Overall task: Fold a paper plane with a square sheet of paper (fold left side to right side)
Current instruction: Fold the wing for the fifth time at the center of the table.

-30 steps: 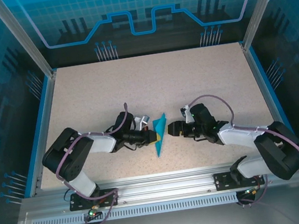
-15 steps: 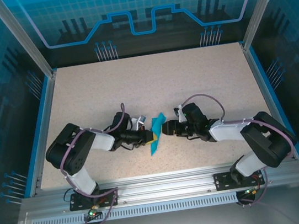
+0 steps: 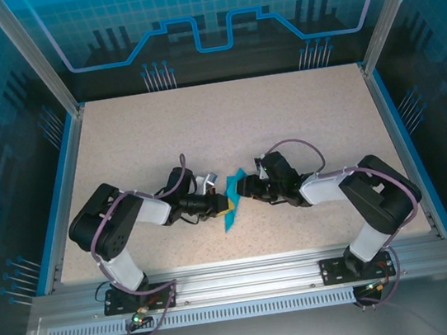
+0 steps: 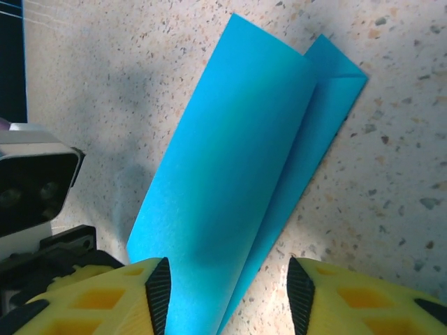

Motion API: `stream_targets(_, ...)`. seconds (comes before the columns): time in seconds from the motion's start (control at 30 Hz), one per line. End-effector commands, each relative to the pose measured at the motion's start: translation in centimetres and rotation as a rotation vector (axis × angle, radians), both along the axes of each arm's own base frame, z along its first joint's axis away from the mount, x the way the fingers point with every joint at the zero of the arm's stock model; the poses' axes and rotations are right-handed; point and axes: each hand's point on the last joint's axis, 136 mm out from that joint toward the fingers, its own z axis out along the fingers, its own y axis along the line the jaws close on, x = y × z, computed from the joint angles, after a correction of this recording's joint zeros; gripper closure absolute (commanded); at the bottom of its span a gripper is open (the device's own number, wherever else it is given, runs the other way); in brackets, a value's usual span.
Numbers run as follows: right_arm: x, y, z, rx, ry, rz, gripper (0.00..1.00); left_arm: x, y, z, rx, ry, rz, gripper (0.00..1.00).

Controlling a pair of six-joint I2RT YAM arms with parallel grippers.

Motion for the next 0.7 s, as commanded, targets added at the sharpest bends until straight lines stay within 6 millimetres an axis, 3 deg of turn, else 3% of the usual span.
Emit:
stream_targets(0.0, 0.8, 0.9, 0.1, 0.003, 0.003, -0.022, 0.52, -0.2, 0.2, -0.2, -0.010, -0.015, -0.021, 1.00)
stream_targets(0.4, 0.6, 1.0, -2.2, -0.048, 0.080, -0.039, 0.57, 0.1, 0.1, -0.1, -0.005, -0.013, -0.020, 1.00)
stream_targets(0.67, 0.1, 0.5, -3.3, -0.073, 0.107, -0.048, 0.57, 0.3, 0.4, 0.8, 0.009, -0.031, -0.012, 0.85)
